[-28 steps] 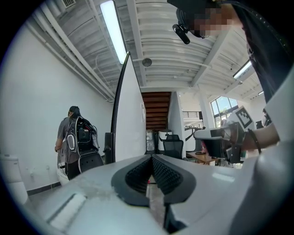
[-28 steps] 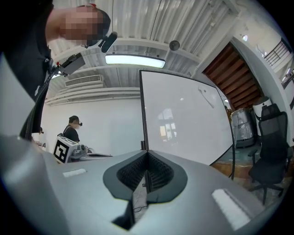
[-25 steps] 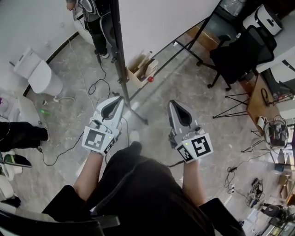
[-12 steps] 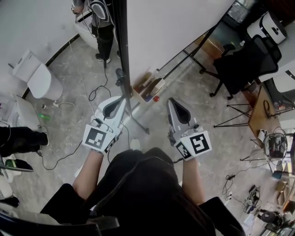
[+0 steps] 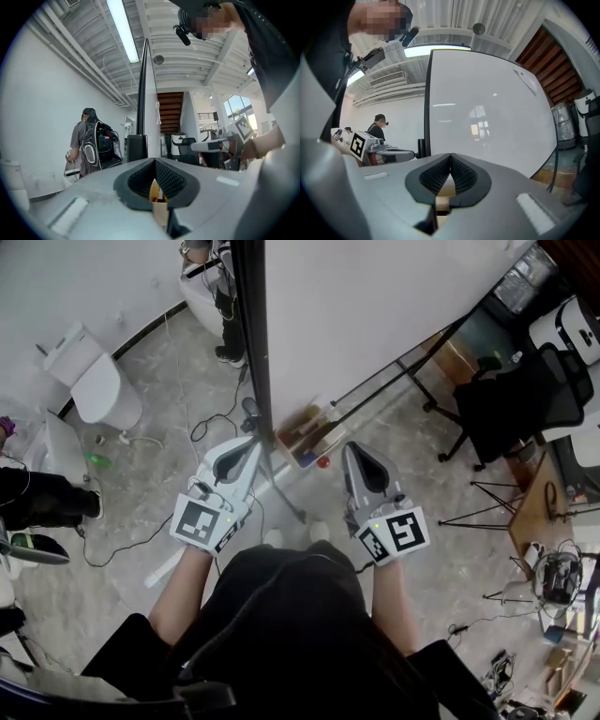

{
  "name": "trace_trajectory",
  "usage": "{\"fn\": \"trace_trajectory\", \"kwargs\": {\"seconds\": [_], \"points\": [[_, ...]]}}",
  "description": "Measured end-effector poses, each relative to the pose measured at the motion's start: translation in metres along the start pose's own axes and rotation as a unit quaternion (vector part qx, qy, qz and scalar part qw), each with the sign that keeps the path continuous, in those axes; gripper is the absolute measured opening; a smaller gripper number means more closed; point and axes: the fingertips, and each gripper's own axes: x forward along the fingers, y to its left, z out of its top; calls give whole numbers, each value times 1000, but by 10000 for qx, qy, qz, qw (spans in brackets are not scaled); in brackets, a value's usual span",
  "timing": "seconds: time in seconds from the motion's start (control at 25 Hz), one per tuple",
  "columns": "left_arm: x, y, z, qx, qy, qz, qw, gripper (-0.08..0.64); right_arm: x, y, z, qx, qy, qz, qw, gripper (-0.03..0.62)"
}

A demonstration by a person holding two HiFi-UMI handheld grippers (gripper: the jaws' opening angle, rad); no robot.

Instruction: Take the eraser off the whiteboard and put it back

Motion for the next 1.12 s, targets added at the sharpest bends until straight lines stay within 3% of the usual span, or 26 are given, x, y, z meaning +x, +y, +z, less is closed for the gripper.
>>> {"fn": "trace_trajectory", "kwargs": {"seconds": [0.28, 0.48, 0.68, 1.12], "points": [[8, -9, -4, -67, 49, 318, 9995, 5, 11, -21, -18, -120, 263, 332, 9990, 16], [14, -18, -6, -154, 74, 573, 9982, 5, 20, -31, -51, -414, 657, 539, 9955, 186], [13, -28, -9, -201, 244, 713, 9970, 5, 31, -39, -92, -604, 1168, 664, 9891, 299], [2, -30, -8, -232, 226, 1169, 9926, 5, 52, -40, -137, -646, 1613, 870, 9809, 327]]}}
